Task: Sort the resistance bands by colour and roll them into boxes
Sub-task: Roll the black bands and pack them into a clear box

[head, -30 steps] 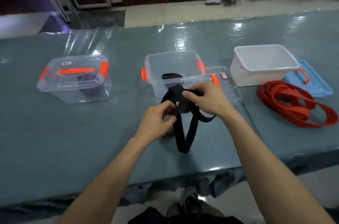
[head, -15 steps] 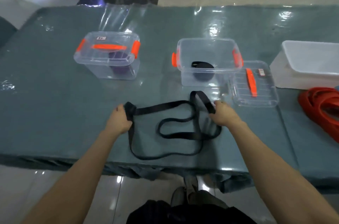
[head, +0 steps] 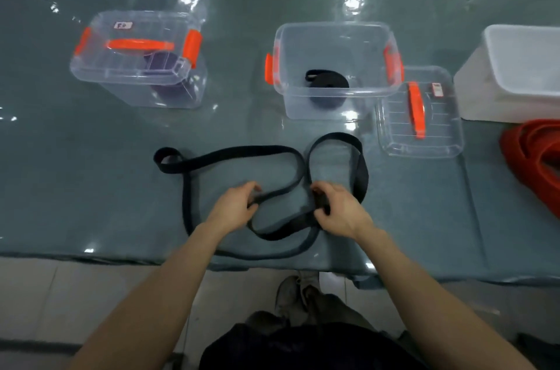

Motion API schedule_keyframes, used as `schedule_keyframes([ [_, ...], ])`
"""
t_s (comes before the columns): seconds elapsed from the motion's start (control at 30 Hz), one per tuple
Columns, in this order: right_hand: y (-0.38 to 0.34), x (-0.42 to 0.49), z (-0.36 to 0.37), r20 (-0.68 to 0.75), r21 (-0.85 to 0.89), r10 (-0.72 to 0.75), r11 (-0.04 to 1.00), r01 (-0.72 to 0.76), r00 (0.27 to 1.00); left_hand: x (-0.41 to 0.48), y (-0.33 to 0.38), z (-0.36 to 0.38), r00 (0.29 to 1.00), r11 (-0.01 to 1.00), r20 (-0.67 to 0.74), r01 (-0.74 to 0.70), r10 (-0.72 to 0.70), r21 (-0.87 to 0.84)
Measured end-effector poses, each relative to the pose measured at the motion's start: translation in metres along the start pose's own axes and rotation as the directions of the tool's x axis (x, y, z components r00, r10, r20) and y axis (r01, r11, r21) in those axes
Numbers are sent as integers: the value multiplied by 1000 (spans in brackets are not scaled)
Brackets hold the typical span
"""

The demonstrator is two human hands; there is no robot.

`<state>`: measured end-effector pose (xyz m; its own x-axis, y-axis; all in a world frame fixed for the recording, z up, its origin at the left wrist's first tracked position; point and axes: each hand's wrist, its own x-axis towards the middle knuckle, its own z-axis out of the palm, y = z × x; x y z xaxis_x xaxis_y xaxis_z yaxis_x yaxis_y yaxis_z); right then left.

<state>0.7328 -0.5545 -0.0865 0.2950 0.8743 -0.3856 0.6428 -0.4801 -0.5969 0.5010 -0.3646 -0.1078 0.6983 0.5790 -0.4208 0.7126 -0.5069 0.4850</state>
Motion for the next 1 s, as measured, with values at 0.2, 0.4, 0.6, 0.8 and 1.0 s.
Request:
schedule_keyframes([
  [0.2,-5,3,-10,177,-216,-4,975,42,984,12,8,-41,905,688,-123,216,-407,-693],
  [0.4,-38,23,-32,-41,-42,-80,996,78,996,13,-8,-108,766,359,-181,69,-617,-931],
  [0.6,-121,44,-106,-352,212,-141,951,226,925,-11,-18,-154,822,438,-150,131,-549,-889],
  [0.8,-211,41,-184,-133,56,-322,942,331,937,-41,-18,-208,813,166,-165,-86,-558,-982],
  [1.0,-306,44,-249,-281,85,-478,851,518,832,-69,6,-257,897,663,-251,59,-363,-746],
])
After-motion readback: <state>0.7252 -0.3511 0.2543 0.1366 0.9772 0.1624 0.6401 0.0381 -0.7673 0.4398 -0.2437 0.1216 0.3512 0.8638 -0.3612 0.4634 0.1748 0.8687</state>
